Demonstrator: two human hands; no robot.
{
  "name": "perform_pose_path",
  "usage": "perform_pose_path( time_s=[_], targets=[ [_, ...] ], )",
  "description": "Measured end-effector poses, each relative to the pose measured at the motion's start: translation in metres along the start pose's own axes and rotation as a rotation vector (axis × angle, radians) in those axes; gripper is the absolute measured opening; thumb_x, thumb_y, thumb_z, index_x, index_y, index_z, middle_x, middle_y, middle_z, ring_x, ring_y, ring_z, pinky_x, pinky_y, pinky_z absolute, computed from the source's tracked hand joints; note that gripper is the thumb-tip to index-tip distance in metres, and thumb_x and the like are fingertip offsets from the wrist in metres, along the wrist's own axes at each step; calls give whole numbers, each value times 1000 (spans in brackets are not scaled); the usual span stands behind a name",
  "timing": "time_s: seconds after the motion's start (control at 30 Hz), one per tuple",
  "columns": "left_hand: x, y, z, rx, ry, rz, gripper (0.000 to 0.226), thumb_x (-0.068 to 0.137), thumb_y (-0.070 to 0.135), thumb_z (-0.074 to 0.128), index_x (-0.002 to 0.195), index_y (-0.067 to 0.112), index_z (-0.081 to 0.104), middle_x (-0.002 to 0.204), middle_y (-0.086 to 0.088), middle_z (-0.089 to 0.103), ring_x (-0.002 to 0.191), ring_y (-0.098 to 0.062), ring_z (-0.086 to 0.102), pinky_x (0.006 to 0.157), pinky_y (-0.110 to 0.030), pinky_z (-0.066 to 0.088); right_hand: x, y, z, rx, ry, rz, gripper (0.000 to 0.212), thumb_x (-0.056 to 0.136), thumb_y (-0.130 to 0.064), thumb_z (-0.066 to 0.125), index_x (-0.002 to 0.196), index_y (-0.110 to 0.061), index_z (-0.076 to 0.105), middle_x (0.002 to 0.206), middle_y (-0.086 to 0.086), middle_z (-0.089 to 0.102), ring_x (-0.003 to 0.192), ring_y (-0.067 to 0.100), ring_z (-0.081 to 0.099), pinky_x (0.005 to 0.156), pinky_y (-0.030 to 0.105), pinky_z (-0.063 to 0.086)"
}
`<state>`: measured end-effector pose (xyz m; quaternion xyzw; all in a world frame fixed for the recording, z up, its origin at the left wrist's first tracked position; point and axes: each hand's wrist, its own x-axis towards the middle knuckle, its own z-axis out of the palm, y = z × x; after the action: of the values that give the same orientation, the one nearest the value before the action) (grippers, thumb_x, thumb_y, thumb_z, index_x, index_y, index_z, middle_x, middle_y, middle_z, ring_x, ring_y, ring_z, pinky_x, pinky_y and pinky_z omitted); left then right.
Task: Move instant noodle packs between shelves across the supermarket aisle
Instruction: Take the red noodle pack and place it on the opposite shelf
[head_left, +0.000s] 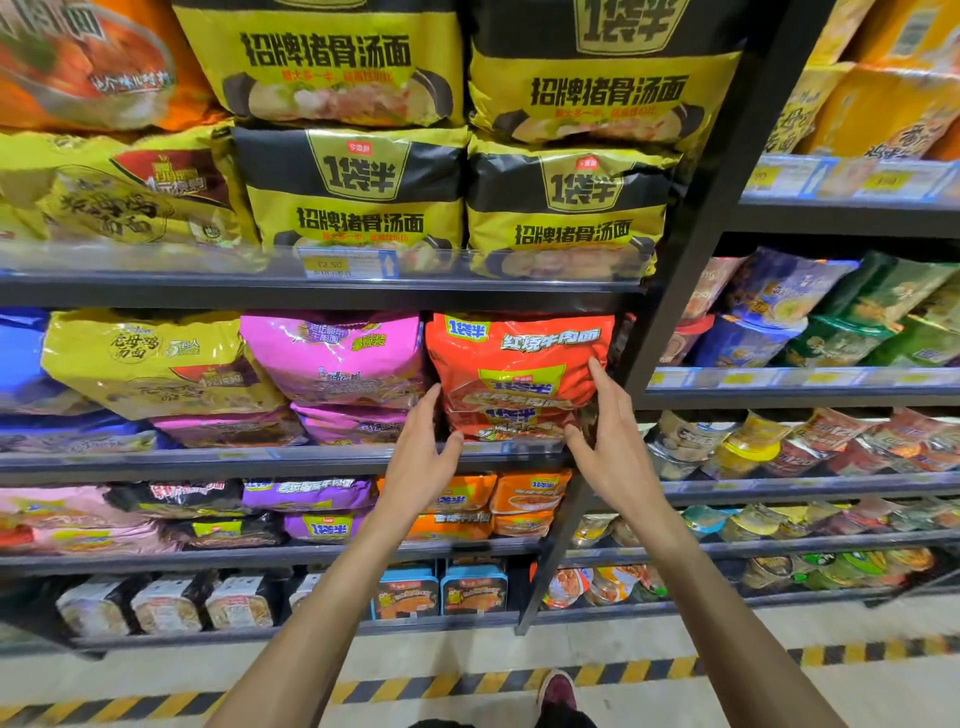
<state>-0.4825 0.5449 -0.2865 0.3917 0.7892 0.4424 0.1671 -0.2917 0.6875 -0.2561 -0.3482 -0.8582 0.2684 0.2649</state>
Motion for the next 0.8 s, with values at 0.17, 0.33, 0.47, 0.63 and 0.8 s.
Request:
perform_pose_path(
  time_s=[0.17,0.33,0.47,0.63,0.8],
  targets=[
    [-4,4,-24,148,-87,51,56,105,26,51,157,17,32,161,-5,37,150,-23,33,118,-39,30,-4,-17,-8,-150,-36,75,74,99,-25,60,159,-24,17,165,5,12,150,28,26,113,45,37],
    [-17,4,-48,286,-191,100,52,104,28,52,153,16,39,156,-11,42,145,-29,39,115,-43,33,-23,-43,-15,-316,-147,114,64,98,-30,60,155,-20,33,163,10,20,145,33,32,113,47,37],
    [-28,7,-69,431,-241,118,48,102,33,53,147,17,47,147,-12,49,138,-36,45,110,-51,41,-39,-70,-22,-478,-304,103,59,99,-34,59,152,-21,38,160,11,26,145,35,31,114,47,34],
    [-46,17,-92,668,-288,104,47,103,39,50,142,14,47,144,-14,49,132,-38,46,101,-52,45,-52,-105,-26,-692,-419,49,64,98,-42,57,155,-24,31,162,9,26,146,32,29,112,51,38],
    [-73,34,-113,753,-394,94,58,103,46,49,155,22,35,154,-11,41,141,-38,38,109,-54,39,-71,-137,-33,-778,-485,30,66,98,-43,56,156,-25,29,157,9,32,143,32,33,111,51,38]
  ],
)
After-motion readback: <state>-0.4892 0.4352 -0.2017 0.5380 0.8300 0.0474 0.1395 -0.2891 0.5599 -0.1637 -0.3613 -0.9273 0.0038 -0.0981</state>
